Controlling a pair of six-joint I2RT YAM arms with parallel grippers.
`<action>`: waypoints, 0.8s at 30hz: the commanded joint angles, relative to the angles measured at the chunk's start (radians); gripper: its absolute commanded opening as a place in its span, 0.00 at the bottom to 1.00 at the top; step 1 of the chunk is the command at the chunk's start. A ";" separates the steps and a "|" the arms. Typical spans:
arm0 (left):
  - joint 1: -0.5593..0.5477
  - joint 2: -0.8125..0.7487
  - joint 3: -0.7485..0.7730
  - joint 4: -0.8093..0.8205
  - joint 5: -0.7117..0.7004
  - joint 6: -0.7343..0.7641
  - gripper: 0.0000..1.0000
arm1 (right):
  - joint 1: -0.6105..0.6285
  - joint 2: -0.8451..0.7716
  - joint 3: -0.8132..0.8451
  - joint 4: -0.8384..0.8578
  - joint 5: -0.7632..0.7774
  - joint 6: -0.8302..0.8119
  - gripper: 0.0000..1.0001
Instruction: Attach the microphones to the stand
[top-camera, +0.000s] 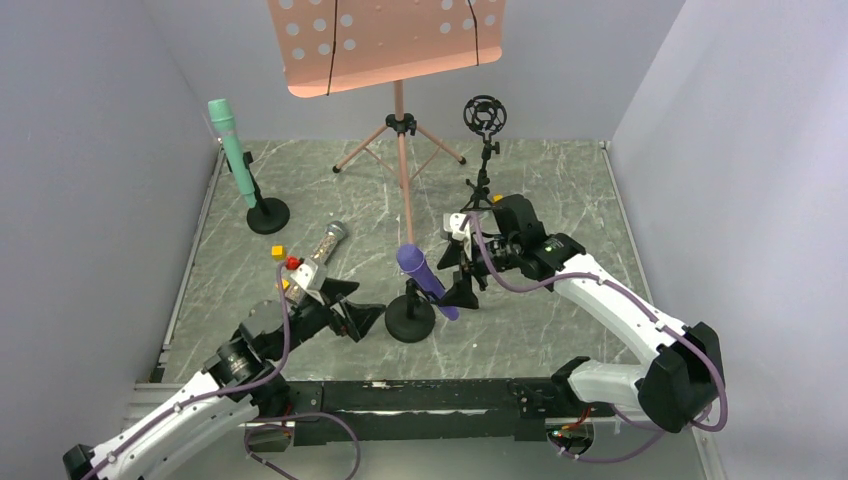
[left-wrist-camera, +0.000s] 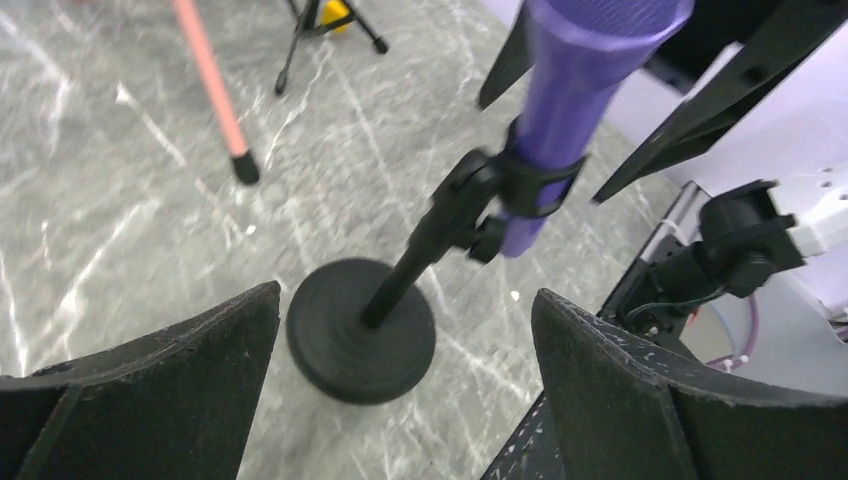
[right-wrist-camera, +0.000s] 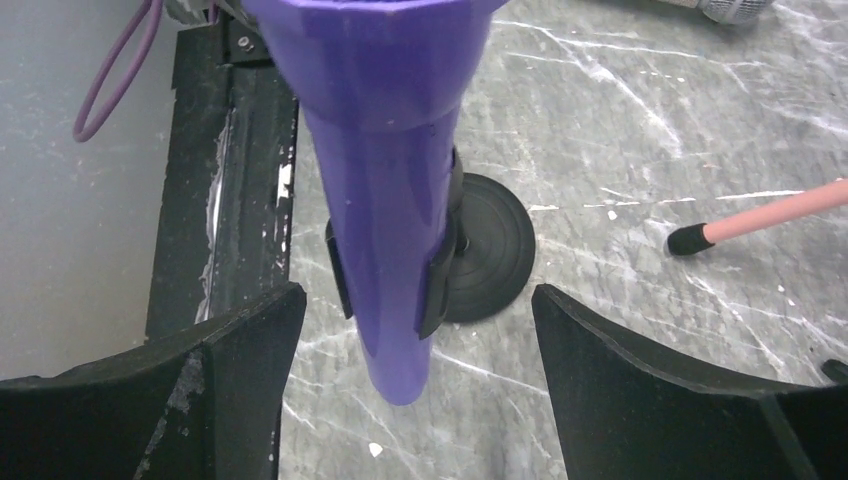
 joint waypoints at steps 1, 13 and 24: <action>0.000 -0.160 -0.092 -0.050 -0.125 -0.147 0.99 | 0.013 0.002 0.040 0.092 0.059 0.093 0.90; 0.000 -0.315 -0.104 -0.205 -0.184 -0.177 0.99 | 0.065 0.045 0.027 0.149 0.024 0.166 0.89; 0.000 -0.241 -0.088 -0.173 -0.178 -0.178 0.99 | 0.088 0.052 0.013 0.166 0.038 0.177 0.73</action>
